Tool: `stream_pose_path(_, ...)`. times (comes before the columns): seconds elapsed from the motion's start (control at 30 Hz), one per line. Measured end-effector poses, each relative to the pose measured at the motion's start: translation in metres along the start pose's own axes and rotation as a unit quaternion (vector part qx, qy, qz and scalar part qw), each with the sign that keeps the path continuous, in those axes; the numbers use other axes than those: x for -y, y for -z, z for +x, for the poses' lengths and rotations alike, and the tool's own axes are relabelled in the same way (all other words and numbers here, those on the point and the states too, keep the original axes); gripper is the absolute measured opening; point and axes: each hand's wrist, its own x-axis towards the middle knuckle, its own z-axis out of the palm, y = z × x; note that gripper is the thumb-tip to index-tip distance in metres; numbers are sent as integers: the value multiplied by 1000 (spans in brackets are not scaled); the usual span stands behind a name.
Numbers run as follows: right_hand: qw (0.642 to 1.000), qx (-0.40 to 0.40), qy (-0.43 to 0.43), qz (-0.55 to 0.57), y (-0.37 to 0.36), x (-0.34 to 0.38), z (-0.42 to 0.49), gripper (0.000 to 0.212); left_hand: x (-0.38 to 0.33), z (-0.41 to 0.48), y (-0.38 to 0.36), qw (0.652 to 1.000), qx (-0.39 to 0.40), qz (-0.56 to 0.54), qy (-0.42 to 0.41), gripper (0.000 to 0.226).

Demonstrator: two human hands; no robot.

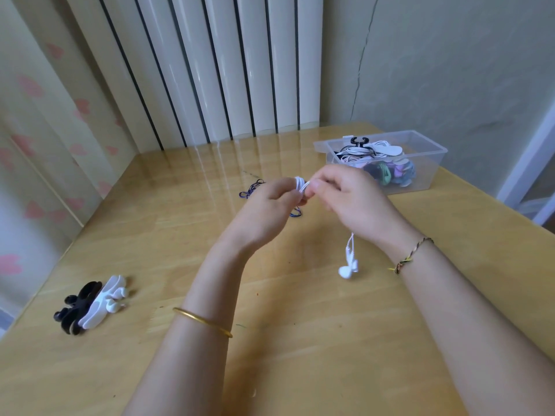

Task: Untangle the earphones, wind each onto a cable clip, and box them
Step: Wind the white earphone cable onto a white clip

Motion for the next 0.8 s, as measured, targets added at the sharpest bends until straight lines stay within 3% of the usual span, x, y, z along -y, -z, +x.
stream_pose_path(0.17,992,-96,5,-77,-7,-13,2,14,-6,-1,-5,1000,24,-2,19,27)
stream_pose_path(0.23,992,-112,-7,-59,-9,-14,3,16,-10,-3,0,992,24,-117,50,30)
stream_pose_path(0.3,994,-107,-31,-6,-11,-15,4,22,-13,-2,5,959,18,-272,81,30)
stream_pose_path(0.4,998,-13,-66,-16,-17,-16,1,25,-12,2,8,905,-11,-410,113,26)
stream_pose_path(0.47,993,79,-86,-20,-23,-12,-2,22,-8,5,8,891,-42,-441,104,25)
stream_pose_path(0.53,986,139,-89,-4,-27,-7,-6,20,-2,7,5,907,-81,-405,82,26)
stream_pose_path(0.63,982,170,-75,-31,-25,1,-9,15,6,7,1,958,-128,-251,50,29)
stream_pose_path(0.73,984,118,-39,-125,-18,4,-8,14,12,5,-2,995,-92,-27,27,28)
stream_pose_path(0.8,990,70,-18,-122,-11,5,-7,9,14,5,-5,997,-49,41,41,26)
